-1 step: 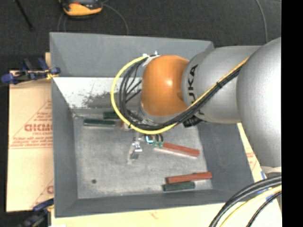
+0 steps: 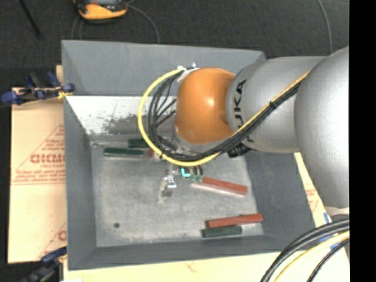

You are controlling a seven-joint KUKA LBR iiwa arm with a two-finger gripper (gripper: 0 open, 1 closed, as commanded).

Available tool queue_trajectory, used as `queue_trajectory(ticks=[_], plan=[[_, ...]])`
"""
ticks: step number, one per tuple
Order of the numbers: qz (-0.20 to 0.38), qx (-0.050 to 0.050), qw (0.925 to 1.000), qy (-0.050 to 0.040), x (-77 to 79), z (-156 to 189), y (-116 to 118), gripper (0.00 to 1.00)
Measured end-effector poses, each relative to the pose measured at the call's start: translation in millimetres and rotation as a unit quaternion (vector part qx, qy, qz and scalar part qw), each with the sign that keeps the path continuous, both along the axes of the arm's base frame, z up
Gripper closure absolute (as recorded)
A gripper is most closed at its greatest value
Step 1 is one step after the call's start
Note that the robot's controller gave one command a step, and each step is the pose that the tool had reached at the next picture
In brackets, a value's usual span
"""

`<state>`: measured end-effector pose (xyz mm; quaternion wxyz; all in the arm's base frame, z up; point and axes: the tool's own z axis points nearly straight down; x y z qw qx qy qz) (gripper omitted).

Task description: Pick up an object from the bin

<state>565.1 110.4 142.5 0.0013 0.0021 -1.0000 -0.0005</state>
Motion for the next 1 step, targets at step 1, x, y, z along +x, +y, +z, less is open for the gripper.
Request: queue_trajectory(ticks=[1], plan=[[0.031,-0.001,0.9995,-0.0026,-5.4,4.4,4.5,0.00]])
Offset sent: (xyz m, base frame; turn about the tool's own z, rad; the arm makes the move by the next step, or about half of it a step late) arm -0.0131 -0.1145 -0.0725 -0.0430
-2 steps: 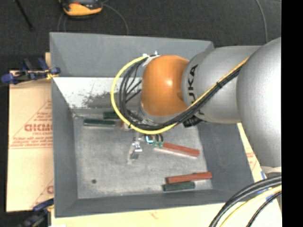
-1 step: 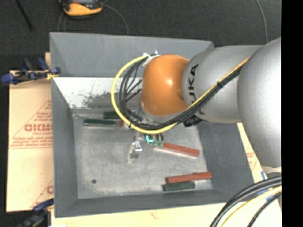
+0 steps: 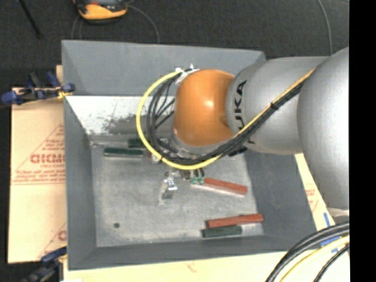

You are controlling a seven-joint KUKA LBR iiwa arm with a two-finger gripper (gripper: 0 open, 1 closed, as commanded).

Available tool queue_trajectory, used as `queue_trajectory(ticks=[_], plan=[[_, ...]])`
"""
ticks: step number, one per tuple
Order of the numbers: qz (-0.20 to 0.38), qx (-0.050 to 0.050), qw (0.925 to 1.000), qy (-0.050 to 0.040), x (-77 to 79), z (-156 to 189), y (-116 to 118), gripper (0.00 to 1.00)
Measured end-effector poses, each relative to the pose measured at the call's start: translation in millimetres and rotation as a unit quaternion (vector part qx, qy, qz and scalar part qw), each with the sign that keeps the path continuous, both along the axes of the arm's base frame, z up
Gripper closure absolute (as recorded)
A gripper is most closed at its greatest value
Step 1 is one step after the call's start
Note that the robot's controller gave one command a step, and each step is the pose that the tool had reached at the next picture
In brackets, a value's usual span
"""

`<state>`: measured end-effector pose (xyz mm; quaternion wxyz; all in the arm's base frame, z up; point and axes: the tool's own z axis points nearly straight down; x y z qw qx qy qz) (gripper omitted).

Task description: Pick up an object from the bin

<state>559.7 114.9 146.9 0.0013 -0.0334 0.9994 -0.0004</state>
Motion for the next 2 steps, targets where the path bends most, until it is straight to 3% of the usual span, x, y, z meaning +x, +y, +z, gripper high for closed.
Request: queue_trajectory(ticks=[1,2], plan=[[-0.009,0.005,0.9999,0.0031,-5.1,-68.9,-114.0,1.00],[-0.010,0.005,0.9999,0.0028,-4.9,-68.9,-114.2,1.00]])
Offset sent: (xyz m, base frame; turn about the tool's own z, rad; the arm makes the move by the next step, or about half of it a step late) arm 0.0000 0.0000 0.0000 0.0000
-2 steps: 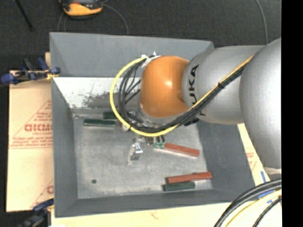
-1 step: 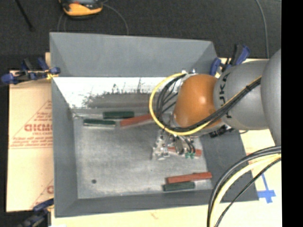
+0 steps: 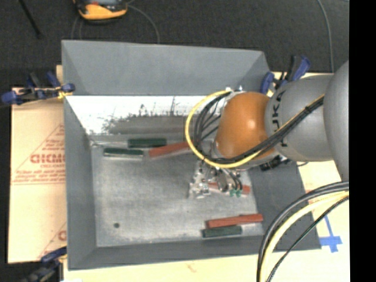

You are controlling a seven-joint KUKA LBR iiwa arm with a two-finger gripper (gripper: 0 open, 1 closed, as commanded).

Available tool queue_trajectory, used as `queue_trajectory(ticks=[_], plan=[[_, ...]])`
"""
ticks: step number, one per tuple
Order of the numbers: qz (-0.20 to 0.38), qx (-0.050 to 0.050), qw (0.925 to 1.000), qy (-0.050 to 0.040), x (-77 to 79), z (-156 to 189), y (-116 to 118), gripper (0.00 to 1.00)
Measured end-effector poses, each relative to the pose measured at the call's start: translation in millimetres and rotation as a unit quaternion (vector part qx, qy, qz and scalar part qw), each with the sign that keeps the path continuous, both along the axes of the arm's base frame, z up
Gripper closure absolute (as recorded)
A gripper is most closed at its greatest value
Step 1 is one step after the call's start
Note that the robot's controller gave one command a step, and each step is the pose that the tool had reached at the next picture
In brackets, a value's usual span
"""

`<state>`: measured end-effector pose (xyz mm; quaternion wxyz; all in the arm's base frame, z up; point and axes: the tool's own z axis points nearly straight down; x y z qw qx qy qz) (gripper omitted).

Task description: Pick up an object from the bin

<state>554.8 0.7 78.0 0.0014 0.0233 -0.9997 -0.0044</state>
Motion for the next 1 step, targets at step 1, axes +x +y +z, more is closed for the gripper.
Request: queue_trajectory(ticks=[1], plan=[[0.007,-0.004,1.0000,0.0002,-7.4,45.0,-6.9,1.00]])
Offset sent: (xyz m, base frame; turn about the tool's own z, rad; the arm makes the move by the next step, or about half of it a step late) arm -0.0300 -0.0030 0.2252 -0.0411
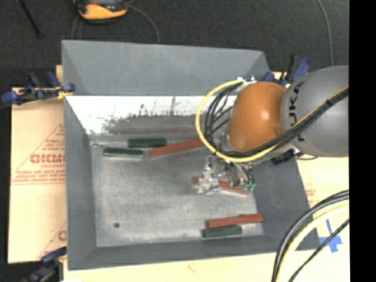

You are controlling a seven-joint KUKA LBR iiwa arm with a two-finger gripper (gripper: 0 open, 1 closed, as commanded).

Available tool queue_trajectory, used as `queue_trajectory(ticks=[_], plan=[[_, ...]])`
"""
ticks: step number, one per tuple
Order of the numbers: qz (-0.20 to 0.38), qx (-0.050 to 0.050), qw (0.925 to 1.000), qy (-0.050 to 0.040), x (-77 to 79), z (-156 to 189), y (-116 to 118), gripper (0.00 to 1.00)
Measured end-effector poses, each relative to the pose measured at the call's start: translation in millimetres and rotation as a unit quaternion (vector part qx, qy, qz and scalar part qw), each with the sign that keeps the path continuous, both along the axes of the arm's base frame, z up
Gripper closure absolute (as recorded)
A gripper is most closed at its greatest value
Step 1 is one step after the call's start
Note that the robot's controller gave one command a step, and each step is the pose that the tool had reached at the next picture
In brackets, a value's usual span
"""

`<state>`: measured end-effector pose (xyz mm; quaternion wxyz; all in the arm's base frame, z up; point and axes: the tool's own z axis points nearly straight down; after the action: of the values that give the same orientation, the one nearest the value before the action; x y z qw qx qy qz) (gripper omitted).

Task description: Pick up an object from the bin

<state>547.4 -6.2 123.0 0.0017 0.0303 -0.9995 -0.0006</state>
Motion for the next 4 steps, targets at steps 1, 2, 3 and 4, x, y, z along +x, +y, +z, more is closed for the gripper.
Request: queue_trajectory(ticks=[1,2,3,4], plan=[[0.004,-0.001,1.0000,-0.0009,-7.5,67.5,0.5,1.00],[0.077,-0.001,0.9970,-0.0017,-10.1,128.5,-12.8,1.00],[-0.008,0.000,1.0000,-0.0047,-14.0,111.5,-15.8,0.00],[-0.187,0.000,0.9824,-0.0042,-15.7,64.0,-8.4,0.00]])
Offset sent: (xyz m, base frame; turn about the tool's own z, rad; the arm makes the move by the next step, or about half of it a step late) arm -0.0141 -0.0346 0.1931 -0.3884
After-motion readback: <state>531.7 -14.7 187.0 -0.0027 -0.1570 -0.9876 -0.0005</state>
